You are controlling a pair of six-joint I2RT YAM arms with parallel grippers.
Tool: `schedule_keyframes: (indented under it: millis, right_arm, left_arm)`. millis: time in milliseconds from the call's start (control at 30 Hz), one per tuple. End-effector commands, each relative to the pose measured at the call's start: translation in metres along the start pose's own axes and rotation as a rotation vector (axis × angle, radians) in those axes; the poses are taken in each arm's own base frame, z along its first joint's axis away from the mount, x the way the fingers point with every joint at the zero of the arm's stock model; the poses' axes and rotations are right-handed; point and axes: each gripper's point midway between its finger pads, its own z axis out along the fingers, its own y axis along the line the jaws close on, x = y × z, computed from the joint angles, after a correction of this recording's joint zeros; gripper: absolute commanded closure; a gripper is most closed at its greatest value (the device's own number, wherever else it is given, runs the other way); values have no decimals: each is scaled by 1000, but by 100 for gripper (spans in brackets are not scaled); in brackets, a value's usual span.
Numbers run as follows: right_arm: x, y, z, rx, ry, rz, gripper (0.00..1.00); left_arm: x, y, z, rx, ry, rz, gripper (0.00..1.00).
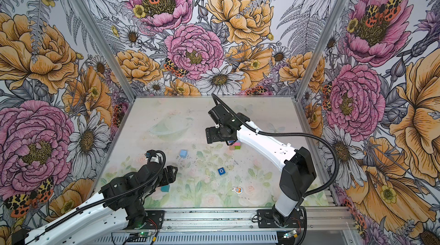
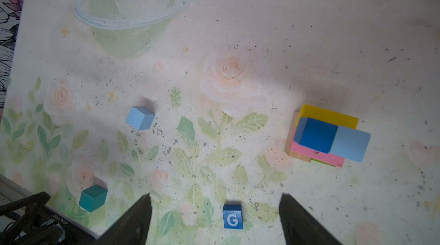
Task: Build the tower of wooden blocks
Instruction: 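Move the left gripper over the teal cube while the right gripper withdraws, then lower the left gripper around the teal cube and close it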
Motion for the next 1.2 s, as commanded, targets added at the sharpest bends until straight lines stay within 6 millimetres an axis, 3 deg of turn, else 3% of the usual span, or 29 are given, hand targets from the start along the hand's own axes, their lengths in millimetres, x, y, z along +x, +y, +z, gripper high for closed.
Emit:
schedule_keyframes:
  millis: [0, 233, 533, 800, 1167]
  right_arm:
    - [-11, 14, -1, -46, -25, -46, 14]
    - [-5, 10, 13, -55, -2, -56, 14]
    - [0, 8, 11, -82, 0, -66, 14]
    - [12, -3, -8, -95, -20, -64, 13]
    - [32, -22, -36, -103, -59, -32, 11]
  left_arm:
    - [5, 17, 2, -69, -2, -28, 18]
    - [15, 28, 8, -134, 39, -36, 20]
    - [38, 42, 13, -185, 87, -73, 27]
    - [57, 48, 19, -234, 120, -55, 27]
    - [60, 52, 21, -267, 127, -43, 31]
